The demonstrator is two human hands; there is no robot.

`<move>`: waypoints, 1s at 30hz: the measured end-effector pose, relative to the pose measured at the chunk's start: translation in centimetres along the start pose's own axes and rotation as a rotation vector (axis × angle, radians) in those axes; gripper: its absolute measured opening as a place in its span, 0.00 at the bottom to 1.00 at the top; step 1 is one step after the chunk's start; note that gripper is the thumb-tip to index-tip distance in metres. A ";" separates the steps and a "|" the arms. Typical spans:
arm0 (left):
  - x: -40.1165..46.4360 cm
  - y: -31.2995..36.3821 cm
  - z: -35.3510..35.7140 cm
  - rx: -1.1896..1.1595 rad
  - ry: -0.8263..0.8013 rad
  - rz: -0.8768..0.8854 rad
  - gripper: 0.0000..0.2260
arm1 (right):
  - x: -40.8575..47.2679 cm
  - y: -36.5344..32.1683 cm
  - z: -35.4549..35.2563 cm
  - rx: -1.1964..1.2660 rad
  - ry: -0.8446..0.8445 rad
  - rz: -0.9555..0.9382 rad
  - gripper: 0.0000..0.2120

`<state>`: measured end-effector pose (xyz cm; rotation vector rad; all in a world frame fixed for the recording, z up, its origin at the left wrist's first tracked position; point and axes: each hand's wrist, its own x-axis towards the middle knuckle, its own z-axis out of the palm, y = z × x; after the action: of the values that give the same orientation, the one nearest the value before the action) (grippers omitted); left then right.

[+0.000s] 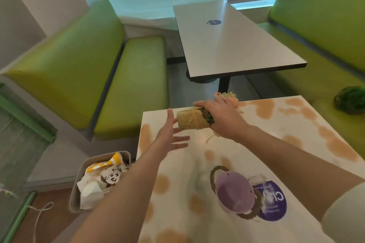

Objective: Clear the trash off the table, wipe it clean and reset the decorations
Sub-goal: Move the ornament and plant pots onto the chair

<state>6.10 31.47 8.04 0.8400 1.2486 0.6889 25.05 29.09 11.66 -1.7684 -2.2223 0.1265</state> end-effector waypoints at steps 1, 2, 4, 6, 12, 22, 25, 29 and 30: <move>-0.9 0.0 0.7 -0.015 -0.031 -0.014 0.30 | -0.7 -0.1 0.0 -0.009 0.001 -0.033 0.32; -1.7 -0.1 1.4 -0.029 -0.033 -0.017 0.29 | -1.5 -0.3 0.0 -0.021 0.014 -0.066 0.33; -2.5 -0.7 2.5 -0.097 0.017 -0.008 0.25 | -2.6 -0.3 0.4 -0.065 0.042 -0.112 0.34; -3.3 -1.4 3.5 -0.192 0.079 -0.003 0.22 | -4.1 -0.5 0.6 -0.171 0.113 -0.119 0.33; -6.6 -2.9 6.1 -0.550 0.053 -0.089 0.24 | -9.0 -3.5 1.9 0.081 0.582 0.369 0.27; -9.9 -4.8 6.3 -0.559 -0.164 -0.092 0.39 | -12.3 -4.6 1.5 1.103 0.484 0.654 0.32; -10.2 -5.7 6.1 -0.496 -0.195 -0.061 0.40 | -12.4 -4.9 0.2 1.125 0.533 0.619 0.24; -11.0 -6.4 5.9 -0.394 -0.263 0.006 0.31 | -12.8 -4.7 -0.6 1.240 0.476 0.692 0.20; -11.2 -6.5 5.9 -0.348 -0.277 0.024 0.30 | -13.0 -4.7 -0.7 1.294 0.436 0.679 0.18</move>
<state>9.68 17.75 9.01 0.6368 0.8404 0.7545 23.44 15.34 11.22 -1.3965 -0.7270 0.9457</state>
